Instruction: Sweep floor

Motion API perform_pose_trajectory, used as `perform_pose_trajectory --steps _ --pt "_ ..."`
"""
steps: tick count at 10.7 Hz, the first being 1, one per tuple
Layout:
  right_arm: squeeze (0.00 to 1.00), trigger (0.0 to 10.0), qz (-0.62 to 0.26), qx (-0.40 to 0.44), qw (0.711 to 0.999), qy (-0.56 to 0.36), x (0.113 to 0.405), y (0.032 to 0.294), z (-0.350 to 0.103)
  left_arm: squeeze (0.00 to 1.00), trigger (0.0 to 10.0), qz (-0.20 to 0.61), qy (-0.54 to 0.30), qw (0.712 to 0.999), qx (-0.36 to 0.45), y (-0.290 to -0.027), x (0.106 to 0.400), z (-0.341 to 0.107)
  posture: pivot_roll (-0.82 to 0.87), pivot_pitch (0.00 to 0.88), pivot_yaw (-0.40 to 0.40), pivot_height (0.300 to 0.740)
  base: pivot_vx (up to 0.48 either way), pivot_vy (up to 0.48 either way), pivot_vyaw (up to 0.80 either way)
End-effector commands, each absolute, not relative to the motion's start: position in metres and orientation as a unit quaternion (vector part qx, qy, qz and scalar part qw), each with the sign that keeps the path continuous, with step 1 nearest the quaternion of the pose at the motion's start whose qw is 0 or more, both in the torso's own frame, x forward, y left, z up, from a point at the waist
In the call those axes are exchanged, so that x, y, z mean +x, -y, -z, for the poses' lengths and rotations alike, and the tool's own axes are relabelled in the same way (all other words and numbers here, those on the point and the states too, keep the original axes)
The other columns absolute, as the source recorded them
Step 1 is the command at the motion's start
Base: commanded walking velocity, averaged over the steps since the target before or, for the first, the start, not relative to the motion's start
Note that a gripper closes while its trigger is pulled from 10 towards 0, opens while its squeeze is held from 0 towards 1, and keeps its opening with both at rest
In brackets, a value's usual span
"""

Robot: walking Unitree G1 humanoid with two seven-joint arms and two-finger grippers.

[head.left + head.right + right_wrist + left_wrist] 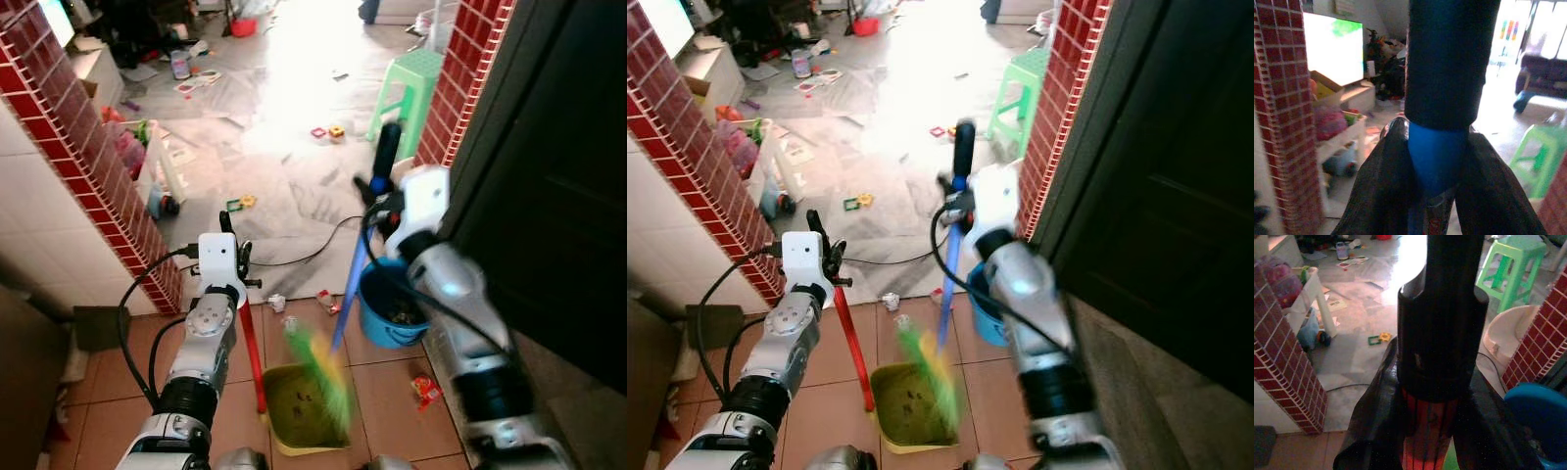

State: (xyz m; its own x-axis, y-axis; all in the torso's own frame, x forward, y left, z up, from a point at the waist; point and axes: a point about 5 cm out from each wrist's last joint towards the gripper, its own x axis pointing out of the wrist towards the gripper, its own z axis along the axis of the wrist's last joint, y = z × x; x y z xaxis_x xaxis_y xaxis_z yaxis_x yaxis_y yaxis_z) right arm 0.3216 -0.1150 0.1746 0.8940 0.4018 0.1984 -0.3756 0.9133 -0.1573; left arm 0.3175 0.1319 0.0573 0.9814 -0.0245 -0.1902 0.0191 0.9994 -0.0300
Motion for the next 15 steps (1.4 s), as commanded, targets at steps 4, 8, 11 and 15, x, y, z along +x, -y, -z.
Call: perform_pose_trajectory --steps 4,8,11,15 --pt "0.0 10.0 -0.251 -0.233 0.931 0.123 0.306 0.137 -0.157 0.0 10.0 0.013 -0.103 0.994 -0.018 -0.127 0.32 -0.055 -0.17 0.027 0.009 0.74 0.0 0.0 0.0" --pt "0.0 10.0 -0.272 -0.273 0.919 0.079 0.289 0.148 -0.121 0.0 10.0 0.01 -0.103 0.994 -0.017 -0.131 0.318 -0.055 -0.15 0.043 0.019 0.74 0.0 0.0 0.0" --pt "0.0 10.0 -0.258 -0.226 0.939 0.031 0.289 0.139 -0.104 0.0 10.0 0.009 -0.109 0.994 -0.018 -0.133 0.32 -0.055 -0.15 0.041 0.026 0.74 0.0 0.0 0.0" --pt "0.0 10.0 -0.168 -0.077 0.982 -0.042 0.313 0.128 -0.1 0.0 10.0 0.007 -0.117 0.993 -0.025 -0.132 0.322 -0.054 -0.14 0.035 0.021 0.74 0.0 0.0 0.0"
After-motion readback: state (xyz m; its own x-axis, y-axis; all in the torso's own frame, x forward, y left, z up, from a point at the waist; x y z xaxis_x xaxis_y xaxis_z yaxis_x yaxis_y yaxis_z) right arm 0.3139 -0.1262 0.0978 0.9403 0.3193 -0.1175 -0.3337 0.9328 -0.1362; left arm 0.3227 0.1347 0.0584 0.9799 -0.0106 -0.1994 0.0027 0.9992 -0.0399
